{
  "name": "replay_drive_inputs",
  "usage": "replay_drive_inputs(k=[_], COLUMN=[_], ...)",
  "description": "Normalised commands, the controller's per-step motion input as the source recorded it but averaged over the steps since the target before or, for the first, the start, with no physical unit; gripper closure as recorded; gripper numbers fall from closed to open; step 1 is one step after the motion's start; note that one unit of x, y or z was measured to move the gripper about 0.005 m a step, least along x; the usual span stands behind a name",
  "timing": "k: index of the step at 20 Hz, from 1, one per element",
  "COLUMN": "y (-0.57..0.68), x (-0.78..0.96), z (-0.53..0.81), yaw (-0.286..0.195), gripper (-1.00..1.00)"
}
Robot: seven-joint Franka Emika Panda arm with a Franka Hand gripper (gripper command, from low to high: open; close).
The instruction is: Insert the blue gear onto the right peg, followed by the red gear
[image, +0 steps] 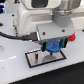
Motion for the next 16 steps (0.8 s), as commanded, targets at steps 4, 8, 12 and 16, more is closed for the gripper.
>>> replay_drive_inputs(k=[4,8,12,16], y=[-0.01,-0.1,-0.11,-0.06], x=[0.21,0.37,0.41,0.35], z=[-0.13,0.29,0.36,0.08], yaw=[0.0,0.0,0.0,0.0], gripper=[1.0,1.0,1.0,1.0])
